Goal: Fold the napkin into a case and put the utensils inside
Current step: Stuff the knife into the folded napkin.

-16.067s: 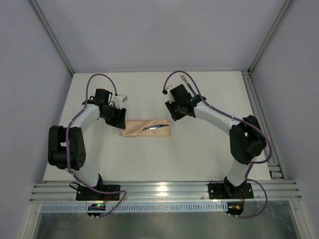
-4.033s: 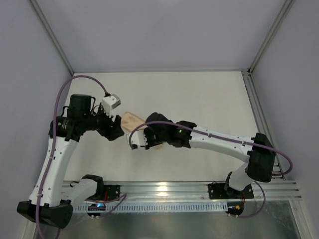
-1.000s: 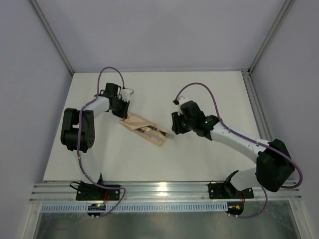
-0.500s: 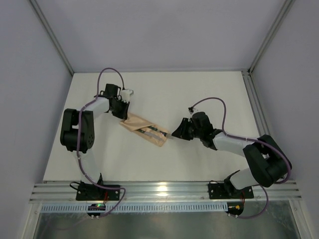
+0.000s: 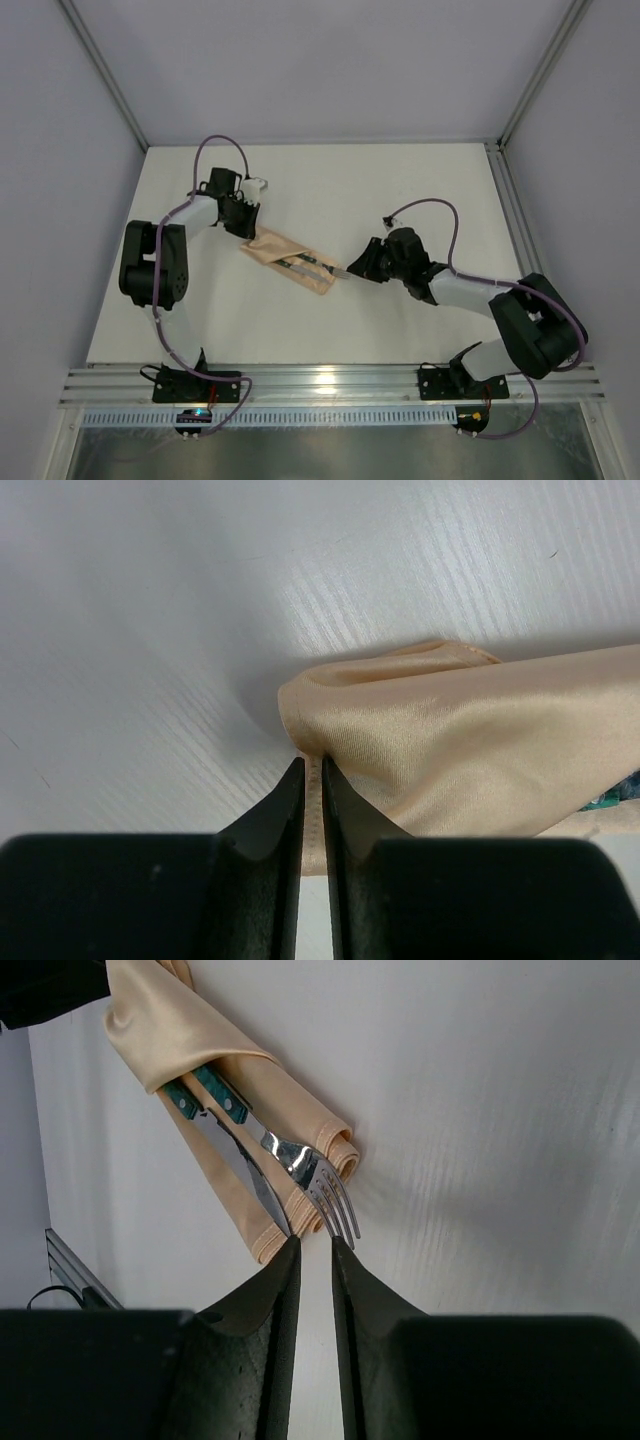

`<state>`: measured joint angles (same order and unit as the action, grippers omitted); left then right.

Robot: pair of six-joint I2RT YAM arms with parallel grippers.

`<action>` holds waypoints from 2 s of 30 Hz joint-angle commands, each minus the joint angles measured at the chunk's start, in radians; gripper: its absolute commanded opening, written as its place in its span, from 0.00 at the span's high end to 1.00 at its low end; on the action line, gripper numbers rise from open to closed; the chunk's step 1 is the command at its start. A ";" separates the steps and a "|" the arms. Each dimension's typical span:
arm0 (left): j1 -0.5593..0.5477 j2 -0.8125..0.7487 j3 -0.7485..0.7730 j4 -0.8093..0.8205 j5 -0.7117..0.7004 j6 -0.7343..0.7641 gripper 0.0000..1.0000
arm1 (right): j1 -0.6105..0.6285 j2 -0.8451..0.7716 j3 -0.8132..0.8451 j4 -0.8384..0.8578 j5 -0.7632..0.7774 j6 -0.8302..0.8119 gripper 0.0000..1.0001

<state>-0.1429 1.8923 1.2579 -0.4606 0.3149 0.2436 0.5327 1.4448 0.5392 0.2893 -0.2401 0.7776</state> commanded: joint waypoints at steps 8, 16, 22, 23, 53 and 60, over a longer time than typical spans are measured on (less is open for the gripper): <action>0.002 -0.041 -0.006 0.027 0.026 -0.001 0.85 | -0.002 -0.063 -0.008 -0.041 0.068 -0.037 0.76; 0.000 -0.045 -0.015 0.023 0.026 0.005 0.86 | -0.002 0.072 0.010 0.082 -0.004 0.025 0.72; 0.002 -0.044 -0.020 0.028 0.029 0.003 0.87 | -0.002 0.129 0.010 0.142 -0.031 0.054 0.85; 0.000 -0.045 -0.020 0.028 0.029 0.005 0.87 | -0.003 0.134 0.008 0.152 -0.034 0.061 0.88; 0.002 -0.067 -0.052 0.045 0.055 -0.020 0.89 | 0.168 0.295 -0.018 0.522 0.278 0.400 0.96; 0.000 -0.062 -0.054 0.045 0.056 -0.015 0.89 | 0.170 0.278 -0.004 0.488 0.309 0.351 0.96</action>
<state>-0.1429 1.8698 1.2106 -0.4408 0.3412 0.2386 0.6987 1.7355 0.5011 0.7547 -0.0063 1.1610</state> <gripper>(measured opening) 0.109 0.040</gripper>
